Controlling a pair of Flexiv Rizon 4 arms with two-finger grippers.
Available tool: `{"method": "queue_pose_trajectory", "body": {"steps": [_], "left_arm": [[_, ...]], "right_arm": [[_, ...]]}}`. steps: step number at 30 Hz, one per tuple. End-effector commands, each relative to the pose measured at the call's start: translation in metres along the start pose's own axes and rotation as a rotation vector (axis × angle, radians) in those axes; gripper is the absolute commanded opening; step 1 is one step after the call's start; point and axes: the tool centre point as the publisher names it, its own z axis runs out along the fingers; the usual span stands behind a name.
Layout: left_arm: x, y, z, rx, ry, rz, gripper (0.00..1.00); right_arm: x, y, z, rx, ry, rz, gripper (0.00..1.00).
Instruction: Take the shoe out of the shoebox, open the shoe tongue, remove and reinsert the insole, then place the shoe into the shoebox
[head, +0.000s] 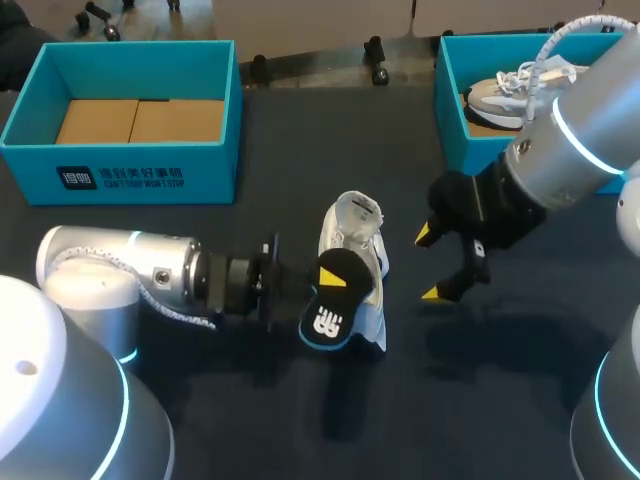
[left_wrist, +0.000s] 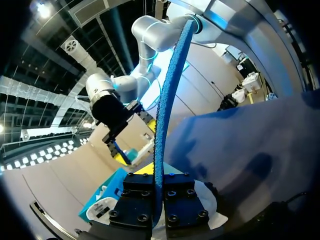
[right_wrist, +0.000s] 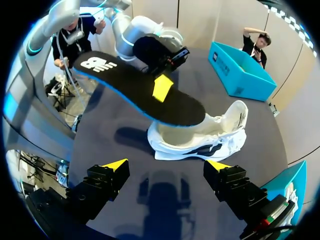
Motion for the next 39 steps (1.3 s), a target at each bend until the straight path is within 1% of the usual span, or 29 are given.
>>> {"method": "queue_pose_trajectory", "body": {"steps": [1,6,12,23,29,39], "left_arm": [[0.002,0.003,0.012,-0.005,-0.014,-0.004,0.0],[0.004,0.008,0.015,-0.015,-0.027,-0.014,0.0],[0.002,0.009,0.011,-0.019,-0.04,-0.047,0.0],[-0.002,-0.015,0.002,0.028,-0.057,-0.095,0.0],[0.001,-0.018,0.001,0.027,-0.07,-0.153,0.0],[-0.004,-0.018,0.0,0.031,-0.093,-0.189,0.0]], "right_arm": [[0.001,0.0,0.001,0.0,-0.002,-0.001,1.0],[0.001,0.0,0.001,0.0,-0.002,-0.001,1.0],[0.001,0.0,0.001,0.0,-0.002,-0.001,1.0],[0.001,0.0,0.001,0.0,-0.002,-0.001,1.0],[0.001,0.0,0.001,0.0,-0.002,-0.001,1.0],[0.001,0.0,0.001,0.0,-0.002,-0.001,1.0]]}}
